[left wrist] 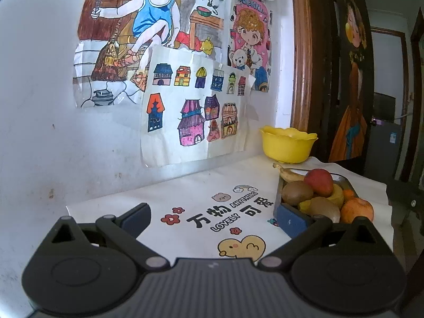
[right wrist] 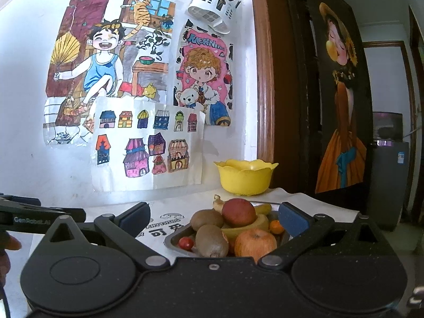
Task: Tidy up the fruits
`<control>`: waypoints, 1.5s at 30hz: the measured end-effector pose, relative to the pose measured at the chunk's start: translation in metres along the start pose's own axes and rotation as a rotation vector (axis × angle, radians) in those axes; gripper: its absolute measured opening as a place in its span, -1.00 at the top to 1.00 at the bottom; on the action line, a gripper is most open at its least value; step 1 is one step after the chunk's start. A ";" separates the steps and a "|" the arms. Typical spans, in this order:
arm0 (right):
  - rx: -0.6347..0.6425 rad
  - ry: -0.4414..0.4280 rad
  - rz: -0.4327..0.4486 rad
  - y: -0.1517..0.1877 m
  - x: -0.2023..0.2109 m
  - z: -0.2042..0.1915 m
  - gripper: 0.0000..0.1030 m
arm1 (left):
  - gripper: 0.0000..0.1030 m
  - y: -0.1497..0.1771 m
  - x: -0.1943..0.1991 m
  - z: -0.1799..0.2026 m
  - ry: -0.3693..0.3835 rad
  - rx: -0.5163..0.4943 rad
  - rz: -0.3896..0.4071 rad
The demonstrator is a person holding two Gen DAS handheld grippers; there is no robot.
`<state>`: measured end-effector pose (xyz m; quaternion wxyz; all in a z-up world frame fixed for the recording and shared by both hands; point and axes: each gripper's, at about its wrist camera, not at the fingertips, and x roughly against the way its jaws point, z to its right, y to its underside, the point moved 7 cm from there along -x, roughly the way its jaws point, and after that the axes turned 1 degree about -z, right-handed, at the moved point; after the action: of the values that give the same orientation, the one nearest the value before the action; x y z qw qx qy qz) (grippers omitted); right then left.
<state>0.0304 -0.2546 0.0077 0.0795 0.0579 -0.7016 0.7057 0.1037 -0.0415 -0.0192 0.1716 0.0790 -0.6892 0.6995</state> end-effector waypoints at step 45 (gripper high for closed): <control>0.028 0.027 -0.124 0.055 0.017 -0.002 -0.99 | -0.99 0.045 0.016 0.018 0.094 -0.099 -0.075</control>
<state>0.0033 -0.2518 -0.0426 0.1318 0.0931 -0.6857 0.7097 0.0710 -0.0568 -0.0552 0.2333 0.0633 -0.7109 0.6605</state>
